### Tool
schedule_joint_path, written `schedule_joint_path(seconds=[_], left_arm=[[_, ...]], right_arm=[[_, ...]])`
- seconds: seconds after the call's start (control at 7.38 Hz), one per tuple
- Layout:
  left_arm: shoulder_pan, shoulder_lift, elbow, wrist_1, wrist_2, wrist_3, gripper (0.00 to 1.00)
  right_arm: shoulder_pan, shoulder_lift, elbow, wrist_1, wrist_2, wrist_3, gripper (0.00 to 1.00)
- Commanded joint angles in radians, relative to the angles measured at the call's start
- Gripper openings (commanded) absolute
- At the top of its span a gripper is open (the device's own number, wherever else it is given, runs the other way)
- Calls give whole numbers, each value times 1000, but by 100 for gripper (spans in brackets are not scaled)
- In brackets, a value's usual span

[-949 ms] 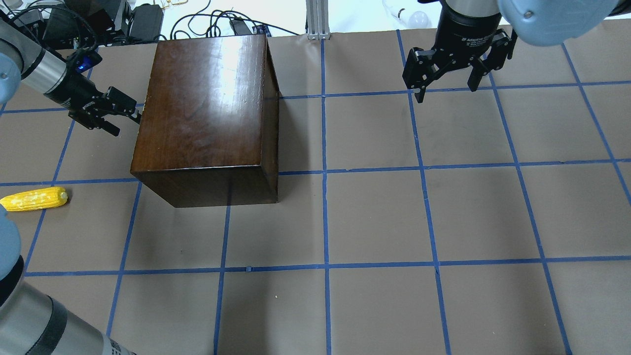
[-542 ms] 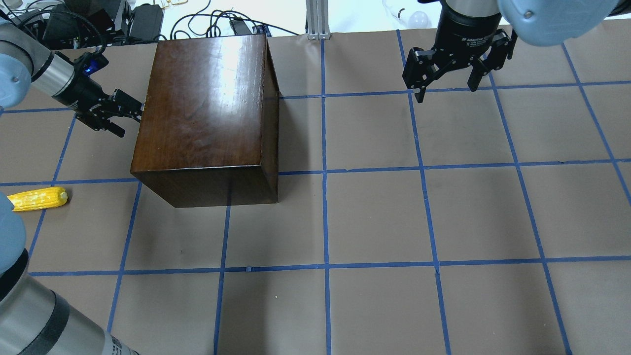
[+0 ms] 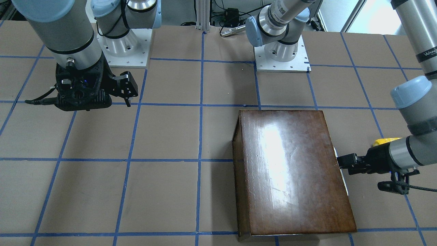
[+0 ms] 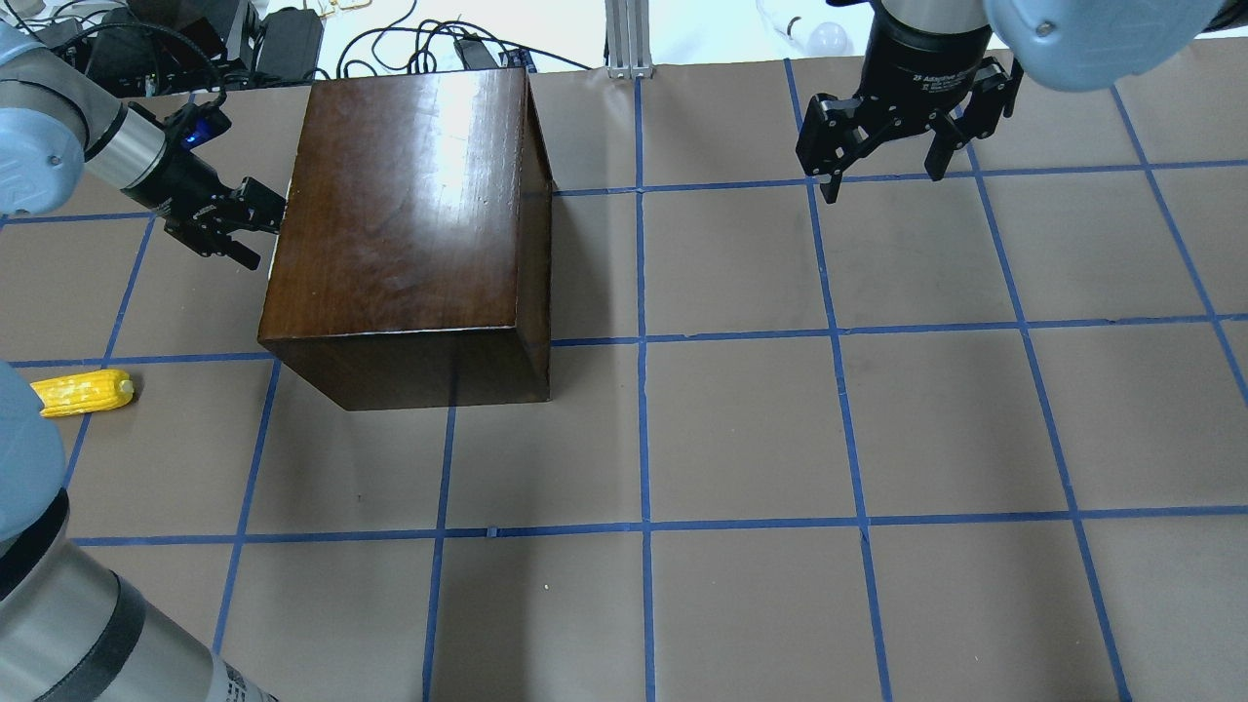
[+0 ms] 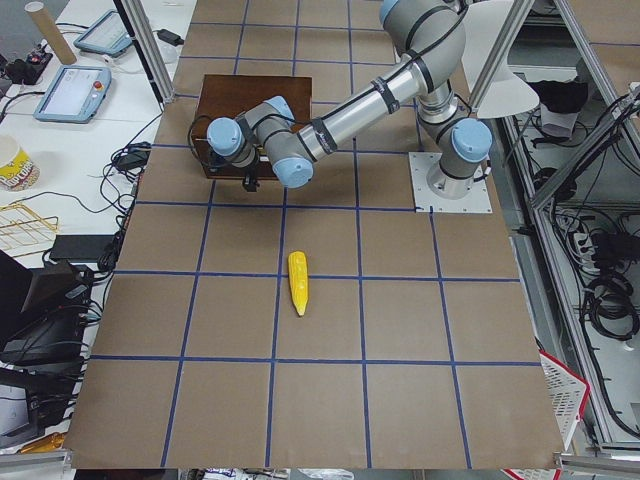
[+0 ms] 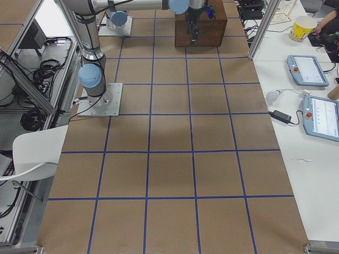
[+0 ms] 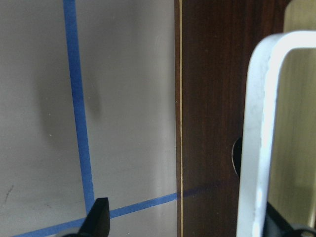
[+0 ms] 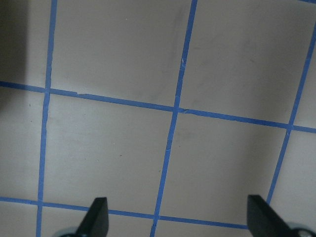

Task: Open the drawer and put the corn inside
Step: 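Pull the drawer outward by its handle with the left gripper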

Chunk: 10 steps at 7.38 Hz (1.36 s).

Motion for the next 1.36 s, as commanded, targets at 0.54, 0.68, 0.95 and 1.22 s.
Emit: schedule_joint_path(seconds=[0.54, 0.68, 0.95, 1.22], left_arm=[[2, -3, 3, 40, 8, 5, 100], [4, -3, 3, 49, 13, 5, 100], [4, -3, 3, 63, 57, 5, 100], [5, 0, 5, 69, 68, 8, 100]], right_arm=[[0, 0, 0, 0, 0, 0, 100], [0, 0, 0, 0, 0, -1, 100], [0, 0, 0, 0, 0, 0, 100], [0, 0, 0, 0, 0, -1, 100]])
